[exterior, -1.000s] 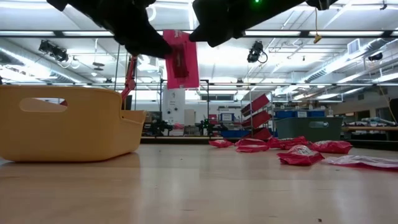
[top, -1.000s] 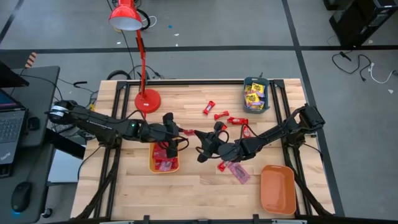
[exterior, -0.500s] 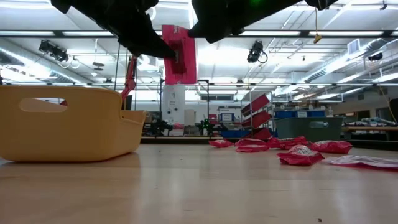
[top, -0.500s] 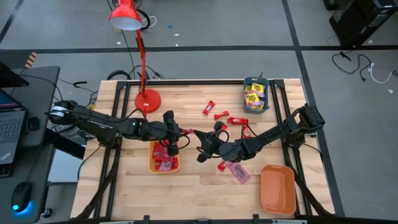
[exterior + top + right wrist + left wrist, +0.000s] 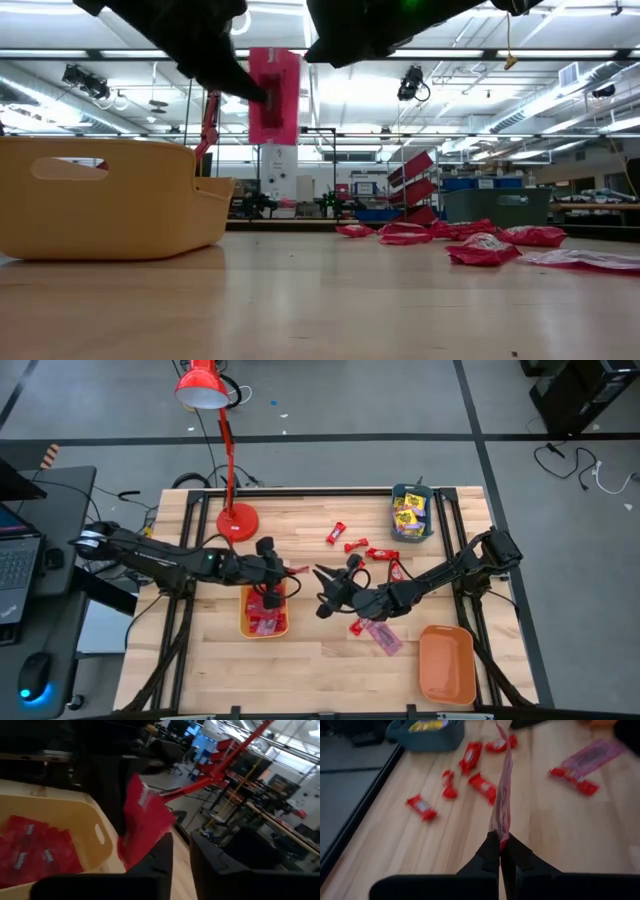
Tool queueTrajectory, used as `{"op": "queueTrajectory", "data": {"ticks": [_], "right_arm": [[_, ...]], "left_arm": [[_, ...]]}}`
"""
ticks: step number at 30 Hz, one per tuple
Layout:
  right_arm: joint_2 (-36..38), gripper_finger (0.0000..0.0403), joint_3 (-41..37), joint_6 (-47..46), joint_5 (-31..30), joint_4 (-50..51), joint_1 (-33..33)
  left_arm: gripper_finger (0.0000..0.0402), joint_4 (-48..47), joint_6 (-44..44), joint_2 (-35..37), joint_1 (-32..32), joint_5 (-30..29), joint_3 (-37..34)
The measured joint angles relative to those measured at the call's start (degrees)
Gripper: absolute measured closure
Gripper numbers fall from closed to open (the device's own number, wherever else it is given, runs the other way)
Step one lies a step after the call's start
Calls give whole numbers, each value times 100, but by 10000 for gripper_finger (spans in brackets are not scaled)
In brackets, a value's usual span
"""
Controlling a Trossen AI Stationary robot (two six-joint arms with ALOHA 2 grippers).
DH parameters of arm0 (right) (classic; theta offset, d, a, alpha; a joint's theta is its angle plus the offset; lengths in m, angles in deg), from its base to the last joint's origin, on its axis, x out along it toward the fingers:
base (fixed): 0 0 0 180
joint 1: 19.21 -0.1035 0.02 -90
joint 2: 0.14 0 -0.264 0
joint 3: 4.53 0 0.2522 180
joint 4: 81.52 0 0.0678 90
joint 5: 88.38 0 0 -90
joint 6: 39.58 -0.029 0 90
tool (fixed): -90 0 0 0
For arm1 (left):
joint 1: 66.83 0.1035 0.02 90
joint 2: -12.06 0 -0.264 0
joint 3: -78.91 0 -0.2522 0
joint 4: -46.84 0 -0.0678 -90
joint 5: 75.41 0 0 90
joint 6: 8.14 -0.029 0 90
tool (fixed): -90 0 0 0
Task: Sort candy
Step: Put the red candy pack into the yellow bin
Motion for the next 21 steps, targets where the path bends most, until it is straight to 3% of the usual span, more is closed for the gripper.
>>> {"op": "queueTrajectory", "data": {"ticks": [4, 10, 13, 21], "right_arm": [[0, 329, 0, -81, -331, 45, 0], [2, 318, 2, -68, -614, 197, 0], [1, 320, 2, -65, -613, 225, 17], [2, 319, 2, -126, -611, 258, 42]], "left_arm": [[401, -471, 131, 343, -4, -35, 7], [401, -1414, 298, 895, -145, 993, 298], [401, -2409, 453, 1009, -253, 1439, 579], [401, -4131, 987, 992, -460, 2106, 848]]}}
